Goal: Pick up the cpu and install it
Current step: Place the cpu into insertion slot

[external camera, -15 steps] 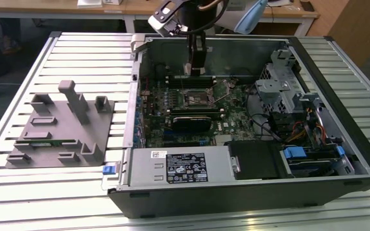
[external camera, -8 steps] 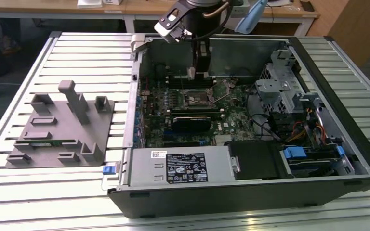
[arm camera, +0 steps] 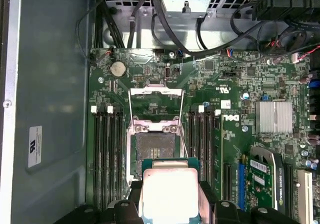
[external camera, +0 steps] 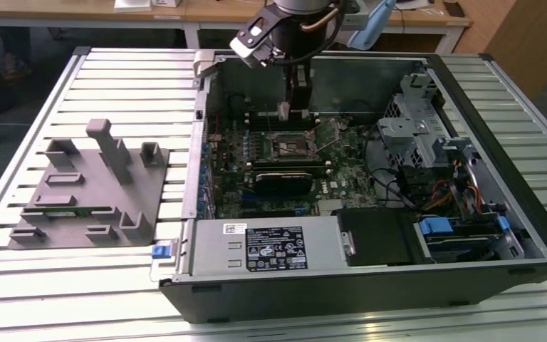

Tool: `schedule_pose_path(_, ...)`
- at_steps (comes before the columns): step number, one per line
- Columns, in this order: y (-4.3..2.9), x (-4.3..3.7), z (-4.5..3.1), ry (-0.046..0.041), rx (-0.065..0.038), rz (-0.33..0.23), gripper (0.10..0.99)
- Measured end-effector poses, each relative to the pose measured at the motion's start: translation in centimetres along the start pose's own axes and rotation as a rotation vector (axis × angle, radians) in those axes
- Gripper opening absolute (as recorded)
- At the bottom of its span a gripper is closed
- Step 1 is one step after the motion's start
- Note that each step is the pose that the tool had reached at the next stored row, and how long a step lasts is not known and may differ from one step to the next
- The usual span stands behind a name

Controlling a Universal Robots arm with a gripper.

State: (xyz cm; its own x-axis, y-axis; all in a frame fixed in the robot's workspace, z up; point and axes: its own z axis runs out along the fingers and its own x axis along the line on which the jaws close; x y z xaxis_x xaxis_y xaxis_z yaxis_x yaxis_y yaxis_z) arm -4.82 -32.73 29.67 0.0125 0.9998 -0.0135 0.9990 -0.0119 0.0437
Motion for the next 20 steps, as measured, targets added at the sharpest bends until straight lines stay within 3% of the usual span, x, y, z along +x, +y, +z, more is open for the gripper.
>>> schedule_pose_path(20,0.00,0.08,0.99,0.0002,0.000,0.000,0.525)
